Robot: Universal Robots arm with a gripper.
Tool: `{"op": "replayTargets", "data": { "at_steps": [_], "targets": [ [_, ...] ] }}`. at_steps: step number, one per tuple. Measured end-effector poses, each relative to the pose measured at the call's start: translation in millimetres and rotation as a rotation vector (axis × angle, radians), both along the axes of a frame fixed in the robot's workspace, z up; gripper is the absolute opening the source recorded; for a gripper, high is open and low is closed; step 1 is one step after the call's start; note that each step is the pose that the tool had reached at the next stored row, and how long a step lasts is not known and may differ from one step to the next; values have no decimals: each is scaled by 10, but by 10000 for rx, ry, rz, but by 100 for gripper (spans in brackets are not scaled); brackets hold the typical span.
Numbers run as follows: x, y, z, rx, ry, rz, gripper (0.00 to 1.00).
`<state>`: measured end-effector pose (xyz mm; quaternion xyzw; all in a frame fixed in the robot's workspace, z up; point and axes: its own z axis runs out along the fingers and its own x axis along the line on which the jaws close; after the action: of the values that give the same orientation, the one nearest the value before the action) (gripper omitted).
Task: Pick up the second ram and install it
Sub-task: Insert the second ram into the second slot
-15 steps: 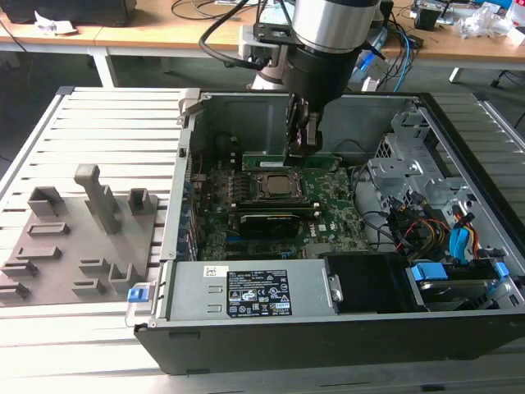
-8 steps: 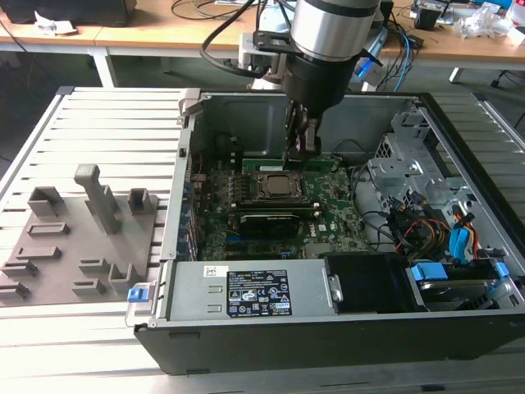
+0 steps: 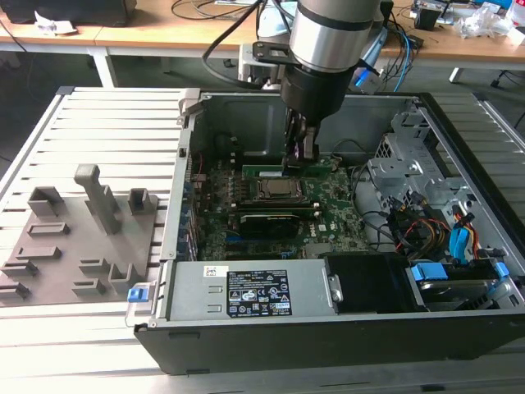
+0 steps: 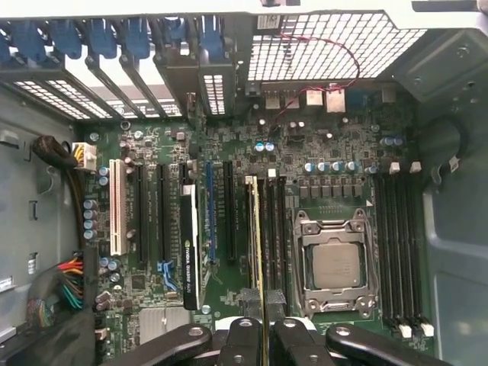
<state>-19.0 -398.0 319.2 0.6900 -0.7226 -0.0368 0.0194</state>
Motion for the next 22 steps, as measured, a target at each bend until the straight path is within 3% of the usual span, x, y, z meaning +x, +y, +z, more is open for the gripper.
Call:
{"op": "replayTargets", "data": {
  "at_steps": [7, 11, 22],
  "targets": [
    [0, 6, -79, -2, 0, -1, 13],
    [-1, 104, -180, 78, 0, 1, 13],
    [-2, 113, -352, 76, 0, 0, 13]
  ]
}}
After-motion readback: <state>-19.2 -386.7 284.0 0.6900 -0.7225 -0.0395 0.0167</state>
